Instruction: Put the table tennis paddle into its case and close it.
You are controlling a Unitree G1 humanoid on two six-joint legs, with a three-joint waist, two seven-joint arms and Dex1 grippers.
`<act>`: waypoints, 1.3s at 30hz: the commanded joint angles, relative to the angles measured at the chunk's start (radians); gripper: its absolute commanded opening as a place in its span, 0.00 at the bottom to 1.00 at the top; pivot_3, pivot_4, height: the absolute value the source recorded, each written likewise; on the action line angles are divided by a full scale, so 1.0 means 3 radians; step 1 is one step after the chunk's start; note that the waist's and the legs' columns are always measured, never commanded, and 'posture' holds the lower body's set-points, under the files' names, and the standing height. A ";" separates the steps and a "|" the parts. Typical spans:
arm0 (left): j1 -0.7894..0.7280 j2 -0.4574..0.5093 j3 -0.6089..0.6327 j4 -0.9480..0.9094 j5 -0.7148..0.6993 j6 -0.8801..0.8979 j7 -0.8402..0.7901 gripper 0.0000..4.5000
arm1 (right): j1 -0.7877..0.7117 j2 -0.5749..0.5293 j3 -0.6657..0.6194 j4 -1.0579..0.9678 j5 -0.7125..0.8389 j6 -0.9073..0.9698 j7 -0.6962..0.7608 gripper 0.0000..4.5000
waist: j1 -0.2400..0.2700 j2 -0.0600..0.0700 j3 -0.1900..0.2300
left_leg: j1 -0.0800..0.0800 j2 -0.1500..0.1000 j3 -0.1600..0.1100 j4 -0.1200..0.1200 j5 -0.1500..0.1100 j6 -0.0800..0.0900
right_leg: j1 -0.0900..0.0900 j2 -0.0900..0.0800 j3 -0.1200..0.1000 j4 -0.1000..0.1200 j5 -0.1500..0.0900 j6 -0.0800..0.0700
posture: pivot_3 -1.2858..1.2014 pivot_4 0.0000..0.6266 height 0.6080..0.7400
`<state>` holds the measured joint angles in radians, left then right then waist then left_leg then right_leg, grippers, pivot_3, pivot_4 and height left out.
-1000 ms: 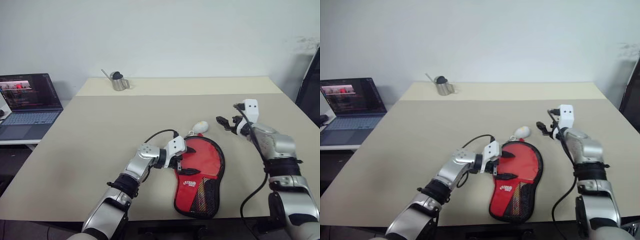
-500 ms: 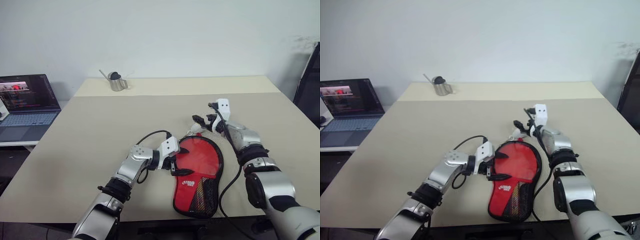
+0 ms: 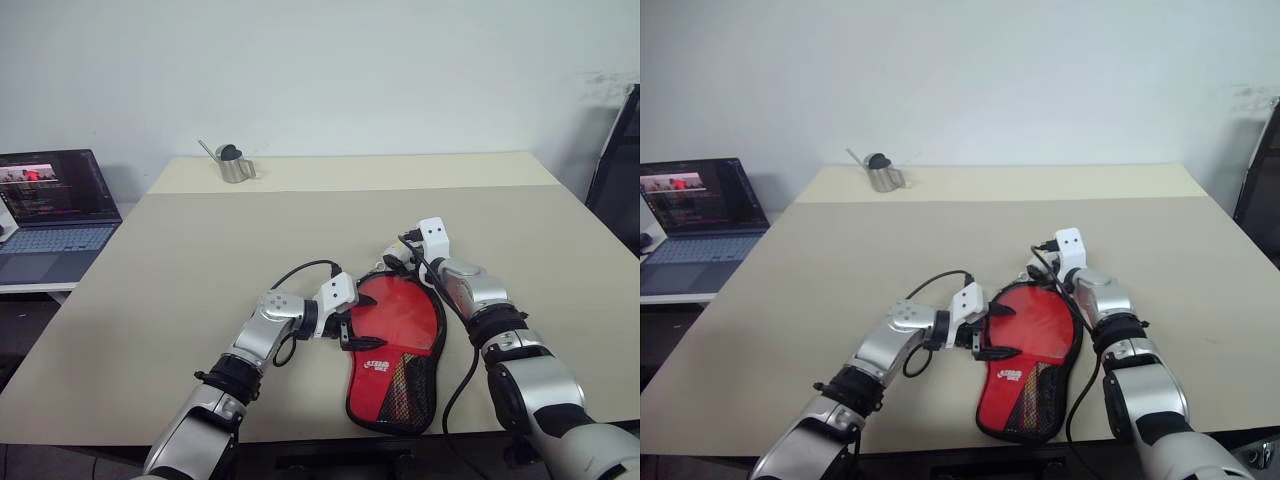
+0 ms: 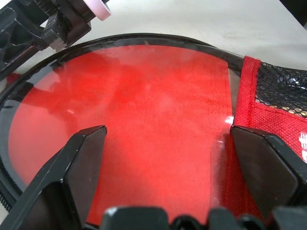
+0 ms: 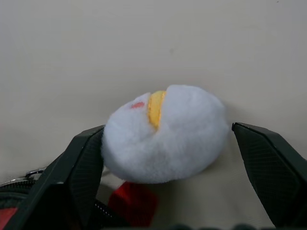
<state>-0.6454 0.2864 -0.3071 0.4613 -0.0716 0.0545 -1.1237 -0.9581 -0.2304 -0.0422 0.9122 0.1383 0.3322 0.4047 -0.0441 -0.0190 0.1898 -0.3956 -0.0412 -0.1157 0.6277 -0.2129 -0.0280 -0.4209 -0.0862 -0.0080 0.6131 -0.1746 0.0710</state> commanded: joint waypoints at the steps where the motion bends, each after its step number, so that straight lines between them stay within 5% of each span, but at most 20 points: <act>1: -0.0064 -0.0001 -0.0020 0.0092 0.0096 -0.0083 0.0068 1.00 | -0.0089 -0.0004 -0.0105 -0.0053 0.0042 -0.0070 -0.0017 0.80 | 0.0000 0.0000 0.0000 | 0.0000 0.0000 0.0000 0.0000 0.0000 0.0000 | 0.0000 0.0000 0.0000 0.0000 0.0000 0.0000 | 0.52 0.24 1.00; 8: -0.0143 -0.0060 -0.0236 0.0629 0.0335 -0.0310 0.0070 1.00 | -0.0044 -0.0007 -0.0132 -0.0195 0.0039 -0.0006 -0.0031 0.29 | 0.0024 0.0002 -0.0002 | 0.0006 -0.0001 0.0000 0.0002 0.0001 0.0002 | 0.0007 0.0000 0.0000 0.0000 0.0001 -0.0002 | 0.52 0.24 1.00; 13: -0.0122 -0.0107 -0.0279 0.0913 0.0328 -0.0362 0.0026 1.00 | 0.0028 -0.0044 -0.0157 -0.0472 0.0034 0.0059 -0.0150 0.05 | 0.0045 0.0003 -0.0004 | 0.0036 -0.0002 -0.0001 0.0003 0.0003 0.0004 | 0.0039 -0.0001 0.0001 -0.0004 -0.0005 -0.0014 | 0.52 0.24 1.00; 25: -0.0057 -0.0194 -0.0246 0.1080 0.0272 -0.0297 -0.0012 1.00 | 0.0600 -0.0412 -0.0196 -0.1634 -0.0037 0.0547 -0.0426 0.03 | 0.0066 0.0007 -0.0016 | 0.0039 0.0001 0.0003 0.0002 0.0003 0.0006 | 0.0054 -0.0007 -0.0005 -0.0008 -0.0010 -0.0014 | 0.52 0.24 1.00; 39: -0.0242 -0.0505 -0.0221 0.1298 0.0312 -0.0337 0.0257 1.00 | 0.2532 -0.0997 -0.0695 -0.4500 0.0327 0.2347 -0.0337 0.03 | 0.0183 0.0032 -0.0042 | 0.0004 0.0008 0.0017 0.0010 -0.0002 -0.0003 | 0.0052 -0.0019 -0.0018 -0.0024 -0.0020 -0.0010 | 0.52 0.24 1.00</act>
<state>-0.7464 0.1395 -0.3369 0.7673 -0.0499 -0.0773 -1.0951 -0.2153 -0.5043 -0.1866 -0.3250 0.2177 0.9714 0.3006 0.0108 -0.0093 0.1771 -0.3967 -0.0382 -0.1094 0.6307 -0.2146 -0.0307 -0.4055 -0.0918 -0.0134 0.6039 -0.1807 0.0682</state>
